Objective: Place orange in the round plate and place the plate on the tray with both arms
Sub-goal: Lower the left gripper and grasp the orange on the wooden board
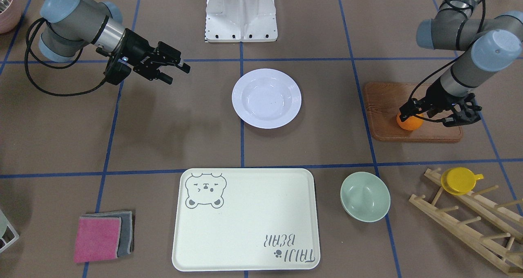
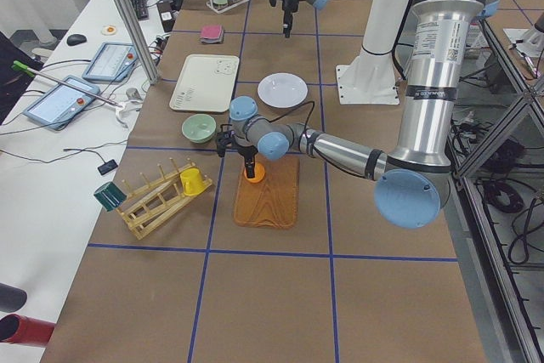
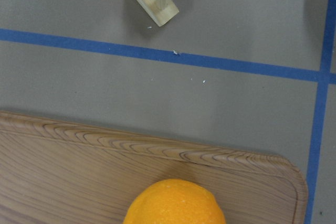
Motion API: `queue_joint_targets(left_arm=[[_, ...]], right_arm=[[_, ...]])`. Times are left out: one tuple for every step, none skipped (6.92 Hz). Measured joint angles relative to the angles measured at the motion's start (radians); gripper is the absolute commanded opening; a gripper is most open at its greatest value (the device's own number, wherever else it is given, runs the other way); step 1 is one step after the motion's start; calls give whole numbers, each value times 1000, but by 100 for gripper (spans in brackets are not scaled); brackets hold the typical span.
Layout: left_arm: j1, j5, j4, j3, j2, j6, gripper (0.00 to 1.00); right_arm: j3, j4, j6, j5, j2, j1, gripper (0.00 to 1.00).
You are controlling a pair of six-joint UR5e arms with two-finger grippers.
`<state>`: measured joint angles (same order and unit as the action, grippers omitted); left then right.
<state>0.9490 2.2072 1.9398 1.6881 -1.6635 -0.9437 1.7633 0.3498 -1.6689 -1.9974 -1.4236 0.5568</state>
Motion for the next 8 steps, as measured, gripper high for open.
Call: queue_joint_targets(left_arm=[[-5, 0, 2, -8, -3, -1, 98], [-8, 0, 16, -23, -4, -1, 98], [-9, 0, 39, -40, -5, -1, 98], [-10, 0, 54, -53, -5, -2, 98], [-11, 0, 65, -65, -6, -3, 95], [-14, 0, 73, -71, -6, -5, 89], [-19, 0, 78, -72, -5, -6, 77], [-22, 1, 79, -71, -5, -9, 70]], right_arm=[[0, 0, 0, 4, 0, -3, 99], [1, 0, 0, 6, 1, -4, 99], [1, 0, -1, 9, 3, -6, 99], [1, 0, -1, 12, 4, -8, 99], [1, 0, -1, 13, 5, -8, 99], [1, 0, -1, 14, 7, -9, 99], [-1, 0, -1, 17, 14, -12, 99], [-5, 0, -1, 25, 28, -19, 99]])
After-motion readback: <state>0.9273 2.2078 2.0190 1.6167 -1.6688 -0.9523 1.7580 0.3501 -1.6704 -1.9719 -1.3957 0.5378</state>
